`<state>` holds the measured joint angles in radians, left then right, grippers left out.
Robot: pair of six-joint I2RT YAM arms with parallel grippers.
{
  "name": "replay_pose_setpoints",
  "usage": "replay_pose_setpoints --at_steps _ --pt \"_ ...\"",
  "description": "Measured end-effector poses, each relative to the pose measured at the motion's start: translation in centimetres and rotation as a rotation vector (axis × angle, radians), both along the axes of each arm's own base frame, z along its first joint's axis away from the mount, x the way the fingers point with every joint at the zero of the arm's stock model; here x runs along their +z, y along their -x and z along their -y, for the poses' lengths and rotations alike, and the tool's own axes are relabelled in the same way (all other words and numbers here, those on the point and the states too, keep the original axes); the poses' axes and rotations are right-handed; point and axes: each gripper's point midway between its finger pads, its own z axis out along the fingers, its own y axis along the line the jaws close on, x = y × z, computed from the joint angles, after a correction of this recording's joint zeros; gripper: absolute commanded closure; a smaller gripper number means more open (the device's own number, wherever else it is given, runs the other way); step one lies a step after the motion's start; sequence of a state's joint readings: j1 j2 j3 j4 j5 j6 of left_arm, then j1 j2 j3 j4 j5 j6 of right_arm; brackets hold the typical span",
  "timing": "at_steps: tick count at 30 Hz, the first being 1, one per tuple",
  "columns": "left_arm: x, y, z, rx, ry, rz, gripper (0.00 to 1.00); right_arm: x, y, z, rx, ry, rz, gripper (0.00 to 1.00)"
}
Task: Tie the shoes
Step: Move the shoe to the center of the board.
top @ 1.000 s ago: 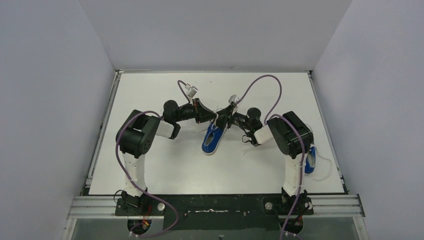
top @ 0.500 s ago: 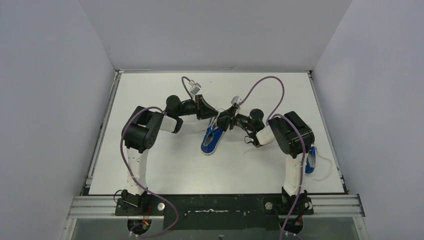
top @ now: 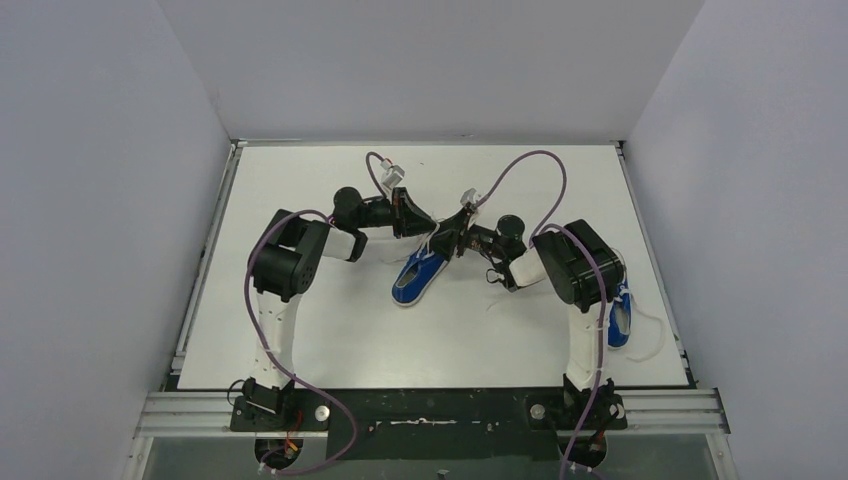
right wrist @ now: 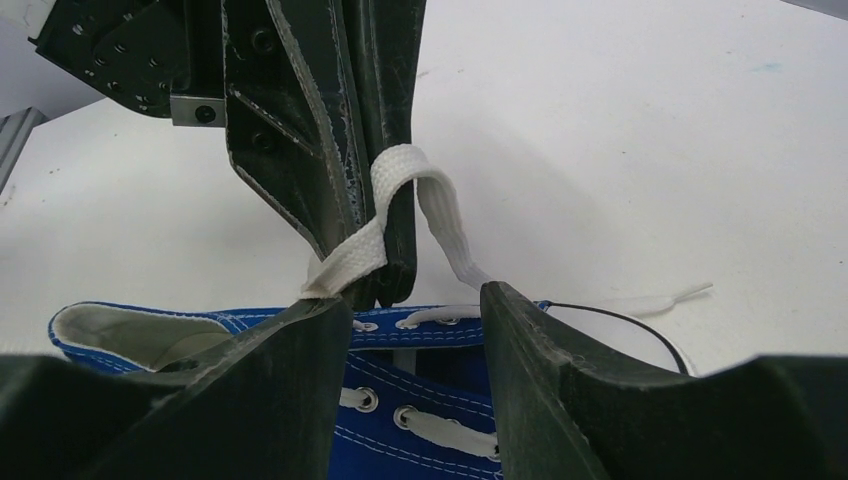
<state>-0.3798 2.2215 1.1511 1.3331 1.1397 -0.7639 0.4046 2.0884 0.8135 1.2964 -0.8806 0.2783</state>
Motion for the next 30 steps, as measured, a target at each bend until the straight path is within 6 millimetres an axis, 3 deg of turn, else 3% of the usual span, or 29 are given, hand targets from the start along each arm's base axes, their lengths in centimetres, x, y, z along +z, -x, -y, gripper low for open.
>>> replay_pose_setpoints --at_steps 20,30 --pt "-1.1 -1.3 -0.6 0.029 -0.008 0.063 1.0 -0.1 0.2 0.3 0.015 -0.01 -0.028 0.5" --pt "-1.2 -0.7 0.7 0.026 -0.003 0.047 1.0 -0.9 -1.0 -0.8 0.006 -0.023 -0.05 0.5"
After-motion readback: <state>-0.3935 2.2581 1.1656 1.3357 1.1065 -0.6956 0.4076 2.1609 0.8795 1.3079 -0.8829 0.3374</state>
